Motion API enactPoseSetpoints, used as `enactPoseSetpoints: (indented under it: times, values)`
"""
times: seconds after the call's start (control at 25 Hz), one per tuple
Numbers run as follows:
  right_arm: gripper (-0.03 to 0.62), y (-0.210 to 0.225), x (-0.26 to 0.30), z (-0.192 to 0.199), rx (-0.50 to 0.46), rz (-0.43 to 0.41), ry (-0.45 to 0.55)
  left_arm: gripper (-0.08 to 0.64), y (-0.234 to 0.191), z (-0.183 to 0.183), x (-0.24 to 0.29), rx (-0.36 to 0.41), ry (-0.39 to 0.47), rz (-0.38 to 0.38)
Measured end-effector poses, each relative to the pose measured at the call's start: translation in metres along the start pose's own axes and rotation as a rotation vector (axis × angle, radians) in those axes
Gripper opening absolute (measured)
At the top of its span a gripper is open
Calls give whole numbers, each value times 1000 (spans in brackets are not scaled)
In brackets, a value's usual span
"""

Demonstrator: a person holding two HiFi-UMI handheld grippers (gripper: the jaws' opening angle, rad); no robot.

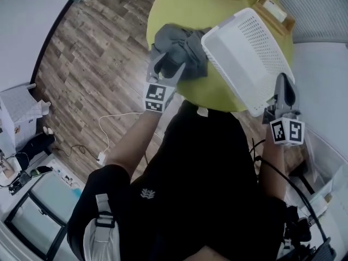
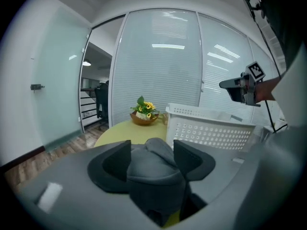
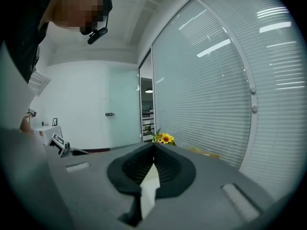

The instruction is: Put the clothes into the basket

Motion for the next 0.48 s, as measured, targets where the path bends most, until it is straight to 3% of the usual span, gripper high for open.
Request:
enactPoseSetpoints:
  times: [0.12,0.28,0.48]
  values:
    - [2,-2,12,-1,-17,-34,-22,354,-4,7,7,-14,-25,-55]
    - [2,1,29,3,-39,-50,-47,473,-14,11,30,-19,-94,-64]
    - [2,5,42,11,-56,-38,-80,534,-24,16,56,-5,-161,-54]
Point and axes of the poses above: the fingertips, and each gripper's own axes: x forward along the fingers, y to its right, z out of its underside, the point moved 10 cm from there along -x, backward along the fingers, and after that the axes turned 15 degrees about -y, right-handed, at the moved point
